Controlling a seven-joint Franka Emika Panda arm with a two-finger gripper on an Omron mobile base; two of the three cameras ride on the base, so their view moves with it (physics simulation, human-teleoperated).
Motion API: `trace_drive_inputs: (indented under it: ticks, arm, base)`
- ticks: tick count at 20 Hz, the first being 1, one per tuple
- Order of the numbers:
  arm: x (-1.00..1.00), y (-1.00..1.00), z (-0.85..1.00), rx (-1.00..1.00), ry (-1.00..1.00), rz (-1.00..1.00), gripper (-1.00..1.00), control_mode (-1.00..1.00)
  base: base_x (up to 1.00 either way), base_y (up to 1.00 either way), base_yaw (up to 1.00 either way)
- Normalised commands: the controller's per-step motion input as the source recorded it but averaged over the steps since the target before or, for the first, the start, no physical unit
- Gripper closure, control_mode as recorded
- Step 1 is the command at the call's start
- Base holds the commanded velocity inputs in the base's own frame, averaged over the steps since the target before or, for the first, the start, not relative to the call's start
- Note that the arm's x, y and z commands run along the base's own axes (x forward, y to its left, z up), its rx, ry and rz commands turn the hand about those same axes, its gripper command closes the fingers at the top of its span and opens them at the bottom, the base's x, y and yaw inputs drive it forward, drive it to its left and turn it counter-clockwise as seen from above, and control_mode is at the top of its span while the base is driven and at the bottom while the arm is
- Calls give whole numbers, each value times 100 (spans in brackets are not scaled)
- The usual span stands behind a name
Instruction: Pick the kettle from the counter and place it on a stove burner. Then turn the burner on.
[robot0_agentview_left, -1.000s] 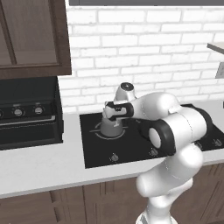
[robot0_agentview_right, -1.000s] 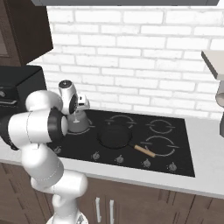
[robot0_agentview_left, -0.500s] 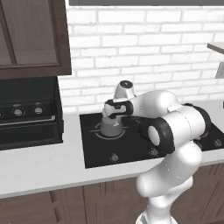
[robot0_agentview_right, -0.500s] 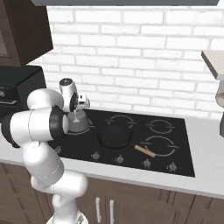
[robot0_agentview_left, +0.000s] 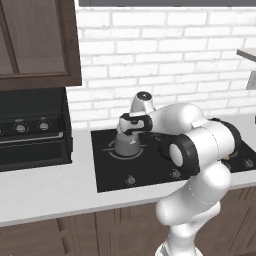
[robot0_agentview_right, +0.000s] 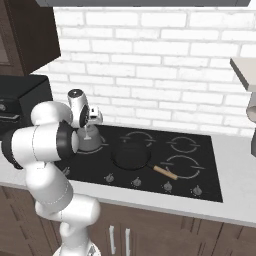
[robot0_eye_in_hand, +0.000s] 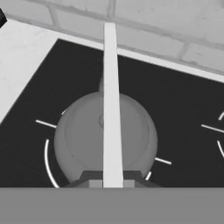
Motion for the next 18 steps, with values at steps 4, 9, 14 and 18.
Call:
trace_drive_inputs:
  ticks: [4,9,14,18]
  arm:
    - [0,0,0,0,0,0,-100,-100]
    - [0,0,0,0,0,0,-100,-100]
    - [-12,0,15,0,0,-1,-100,-100]
    - [-36,0,36,0,0,-1,-100,-100]
  base:
    - [0,0,0]
    - [0,0,0]
    - [0,0,0]
    - [0,0,0]
